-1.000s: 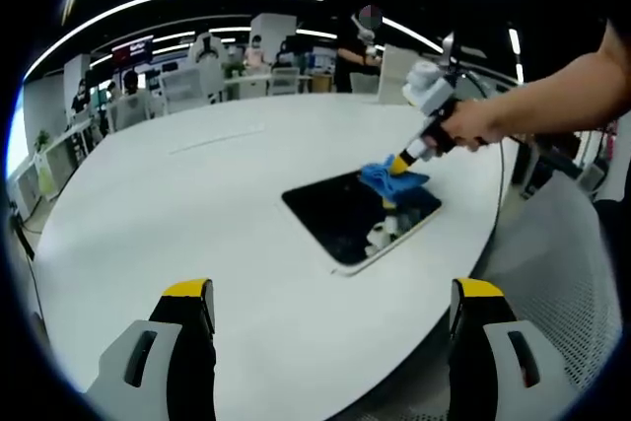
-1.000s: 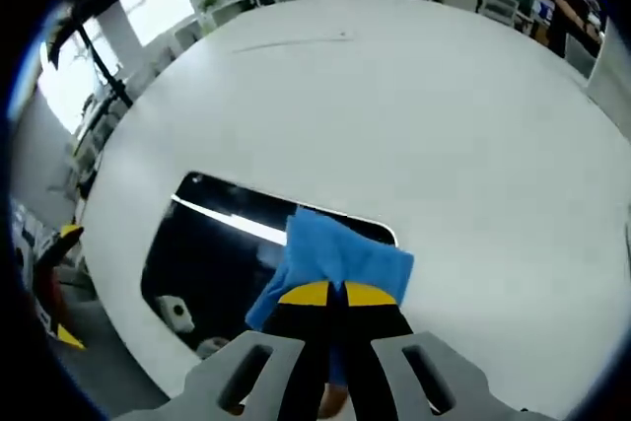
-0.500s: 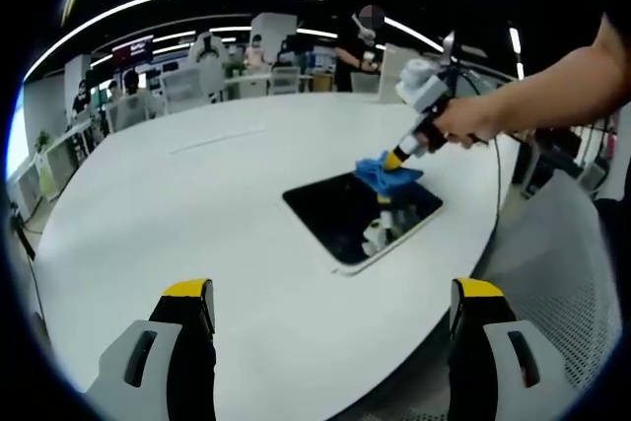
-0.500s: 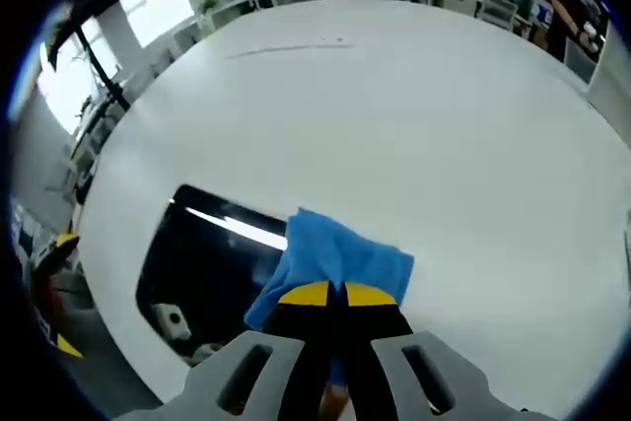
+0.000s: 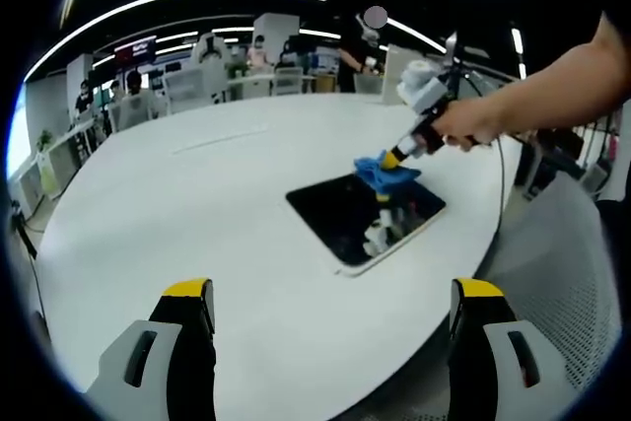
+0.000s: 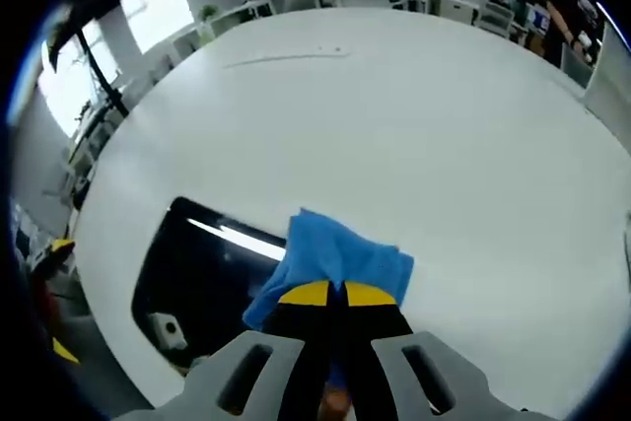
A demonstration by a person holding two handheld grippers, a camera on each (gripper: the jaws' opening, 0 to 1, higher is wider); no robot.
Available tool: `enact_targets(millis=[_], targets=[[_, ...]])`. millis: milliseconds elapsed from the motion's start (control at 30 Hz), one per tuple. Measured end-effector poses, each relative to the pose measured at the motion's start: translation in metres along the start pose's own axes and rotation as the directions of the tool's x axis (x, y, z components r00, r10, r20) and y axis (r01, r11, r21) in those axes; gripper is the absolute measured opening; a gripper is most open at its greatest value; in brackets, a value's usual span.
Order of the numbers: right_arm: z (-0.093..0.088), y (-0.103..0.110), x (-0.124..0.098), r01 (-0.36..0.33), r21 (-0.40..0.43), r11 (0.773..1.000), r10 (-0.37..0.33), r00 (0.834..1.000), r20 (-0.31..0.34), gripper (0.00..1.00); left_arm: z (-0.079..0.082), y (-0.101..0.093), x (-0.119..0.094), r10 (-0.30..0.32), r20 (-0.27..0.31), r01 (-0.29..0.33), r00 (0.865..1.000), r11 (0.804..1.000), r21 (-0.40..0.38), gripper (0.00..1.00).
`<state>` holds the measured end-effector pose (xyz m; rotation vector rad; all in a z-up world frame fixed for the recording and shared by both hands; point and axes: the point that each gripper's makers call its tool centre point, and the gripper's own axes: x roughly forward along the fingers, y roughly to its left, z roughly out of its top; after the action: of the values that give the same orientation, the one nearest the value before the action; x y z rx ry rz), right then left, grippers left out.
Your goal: Wipe the mirror surface with the cleaning cloth until all visible marks leave the cleaned area.
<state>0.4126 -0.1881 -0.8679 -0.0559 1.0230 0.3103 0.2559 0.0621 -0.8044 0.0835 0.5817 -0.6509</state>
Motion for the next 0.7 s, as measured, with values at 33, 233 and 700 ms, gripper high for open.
enact_targets(millis=[33, 233, 700], targets=[[-0.0003, 0.0000, 0.0002, 0.002, -0.008, 1.000, -0.002, 1.000, 0.003, 0.00, -0.0004, -0.0001, 0.0001, -0.001, -0.001, 0.001, 1.000, 1.000, 0.001, 1.00], [-0.0003, 0.0002, 0.0002, -0.005, 0.000, 1.000, 0.005, 1.000, 0.004, 0.00, 0.0012, 0.0007, -0.0001, 0.000, 0.010, 0.000, 1.000, 1.000, -0.009, 1.00], [0.0005, -0.0021, 0.0023, -0.002, -0.010, 1.000, 0.002, 1.000, 0.016, 0.00, 0.0017, -0.0019, 0.0013, -0.015, 0.019, 0.015, 1.000, 1.000, -0.010, 1.00]])
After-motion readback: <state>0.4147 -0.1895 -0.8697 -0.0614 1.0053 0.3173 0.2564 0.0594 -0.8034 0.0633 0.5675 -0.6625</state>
